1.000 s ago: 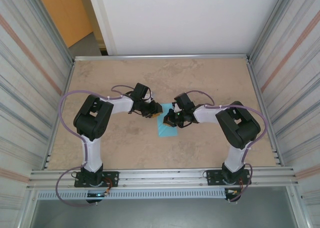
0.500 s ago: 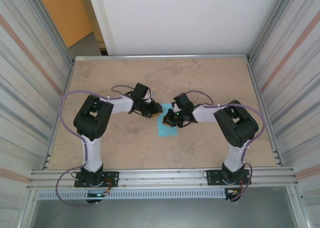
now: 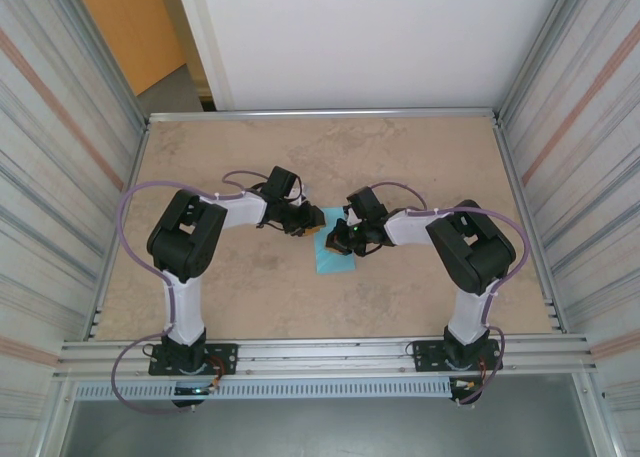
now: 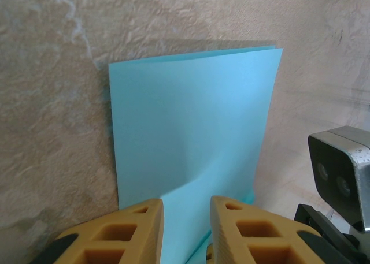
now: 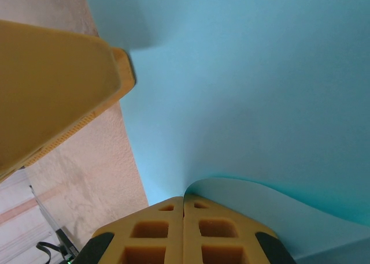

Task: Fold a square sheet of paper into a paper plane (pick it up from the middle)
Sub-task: Fold the triangle a second time at the center of the table.

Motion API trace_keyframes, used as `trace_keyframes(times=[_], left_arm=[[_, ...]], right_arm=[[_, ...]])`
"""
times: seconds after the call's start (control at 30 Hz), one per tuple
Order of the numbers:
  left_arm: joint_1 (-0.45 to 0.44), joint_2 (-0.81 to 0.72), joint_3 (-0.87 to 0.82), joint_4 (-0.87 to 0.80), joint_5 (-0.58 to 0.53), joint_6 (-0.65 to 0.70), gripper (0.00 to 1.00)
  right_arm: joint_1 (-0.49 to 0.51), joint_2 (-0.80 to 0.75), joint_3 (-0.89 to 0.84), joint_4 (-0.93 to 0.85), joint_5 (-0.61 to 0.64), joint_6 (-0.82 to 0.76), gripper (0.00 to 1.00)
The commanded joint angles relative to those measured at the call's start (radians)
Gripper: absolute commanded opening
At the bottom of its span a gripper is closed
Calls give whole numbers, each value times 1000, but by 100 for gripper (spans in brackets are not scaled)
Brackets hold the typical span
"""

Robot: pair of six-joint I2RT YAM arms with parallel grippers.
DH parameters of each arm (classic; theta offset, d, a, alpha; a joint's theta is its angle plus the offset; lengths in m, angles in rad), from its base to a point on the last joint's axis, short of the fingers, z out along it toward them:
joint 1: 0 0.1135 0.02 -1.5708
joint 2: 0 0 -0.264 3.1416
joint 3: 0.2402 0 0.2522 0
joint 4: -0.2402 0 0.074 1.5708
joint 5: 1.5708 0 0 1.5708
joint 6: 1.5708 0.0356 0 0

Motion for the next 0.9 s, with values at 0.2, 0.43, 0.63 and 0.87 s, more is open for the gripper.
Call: trace_keyframes(times=[0.2, 0.43, 0.63, 0.87], left_arm=[[0, 28, -21, -41, 3, -7, 28], [0, 10, -5, -54, 6, -1, 28], [21, -50, 34, -84, -10, 9, 29], [81, -161, -7, -88, -55, 6, 30]], right_arm=[[8, 27, 19, -25, 12, -2, 4], [11, 30, 16, -42, 20, -7, 10], [13, 38, 16, -51, 23, -5, 18], [16, 43, 16, -51, 25, -4, 32]])
